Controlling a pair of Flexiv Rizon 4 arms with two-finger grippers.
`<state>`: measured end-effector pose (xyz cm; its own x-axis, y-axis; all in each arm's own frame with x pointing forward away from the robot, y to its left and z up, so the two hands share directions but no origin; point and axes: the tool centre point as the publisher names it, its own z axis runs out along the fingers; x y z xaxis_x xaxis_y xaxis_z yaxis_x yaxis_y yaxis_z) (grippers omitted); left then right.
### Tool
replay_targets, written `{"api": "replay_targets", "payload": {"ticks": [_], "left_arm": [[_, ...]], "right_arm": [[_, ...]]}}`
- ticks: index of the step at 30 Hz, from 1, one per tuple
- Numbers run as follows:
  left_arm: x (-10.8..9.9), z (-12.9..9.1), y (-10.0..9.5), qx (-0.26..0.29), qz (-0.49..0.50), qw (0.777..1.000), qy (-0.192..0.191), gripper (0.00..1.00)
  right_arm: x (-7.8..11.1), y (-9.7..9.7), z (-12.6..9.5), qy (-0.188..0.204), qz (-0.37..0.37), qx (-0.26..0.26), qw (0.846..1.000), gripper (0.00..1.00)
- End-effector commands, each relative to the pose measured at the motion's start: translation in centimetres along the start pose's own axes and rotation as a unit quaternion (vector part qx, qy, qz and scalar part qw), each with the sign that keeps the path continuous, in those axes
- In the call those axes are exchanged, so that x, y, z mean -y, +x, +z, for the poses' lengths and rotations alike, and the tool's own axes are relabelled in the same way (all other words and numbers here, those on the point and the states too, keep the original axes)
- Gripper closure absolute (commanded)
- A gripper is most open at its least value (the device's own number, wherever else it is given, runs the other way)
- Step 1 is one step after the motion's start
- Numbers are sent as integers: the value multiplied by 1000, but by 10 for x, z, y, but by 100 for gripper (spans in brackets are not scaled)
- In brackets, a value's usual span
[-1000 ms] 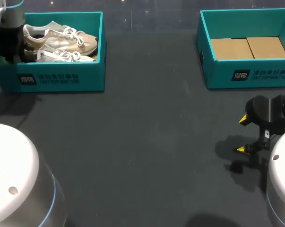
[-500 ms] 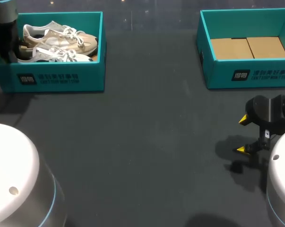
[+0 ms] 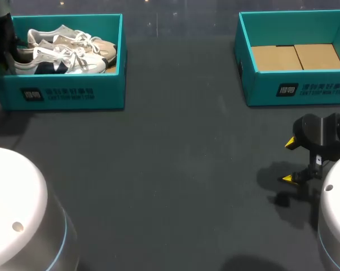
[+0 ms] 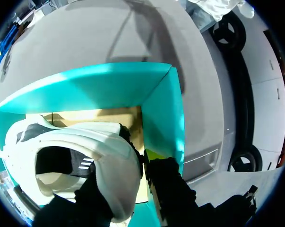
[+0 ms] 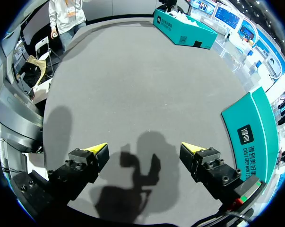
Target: Take the shoe out of the shoebox, open the shoe tongue, remove and reinsert the insole, then place the shoe into the shoebox
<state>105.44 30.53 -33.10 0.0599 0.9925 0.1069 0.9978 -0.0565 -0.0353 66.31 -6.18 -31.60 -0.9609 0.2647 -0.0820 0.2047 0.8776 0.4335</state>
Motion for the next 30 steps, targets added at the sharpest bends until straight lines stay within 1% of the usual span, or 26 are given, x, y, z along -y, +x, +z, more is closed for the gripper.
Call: {"api": "replay_targets", "payload": {"ticks": [1, 8, 14, 19, 20, 24, 30], "left_arm": [[2, -17, 6, 9, -3, 1000, 1, 100], [2, -46, 10, 14, -17, 1000, -7, 100], [2, -80, 11, 10, -25, 999, -20, 100], [11, -109, 12, 4, -22, 999, -32, 100], [13, -115, 11, 0, -24, 999, -40, 100], [20, -143, 7, -7, -23, 999, -40, 100], [20, -143, 7, -7, -23, 999, -40, 100]], "right_arm": [[0, 2, -1, 1, 0, 1, 1000, 0], [0, 2, -1, 1, 0, 1, 1000, 0], [0, 2, -1, 1, 0, 1, 1000, 0], [0, 2, -1, 1, 0, 1, 1000, 0], [0, 2, -1, 1, 0, 1, 1000, 0], [0, 2, -1, 1, 0, 1, 1000, 0], [0, 2, -1, 1, 0, 1, 1000, 0]]}}
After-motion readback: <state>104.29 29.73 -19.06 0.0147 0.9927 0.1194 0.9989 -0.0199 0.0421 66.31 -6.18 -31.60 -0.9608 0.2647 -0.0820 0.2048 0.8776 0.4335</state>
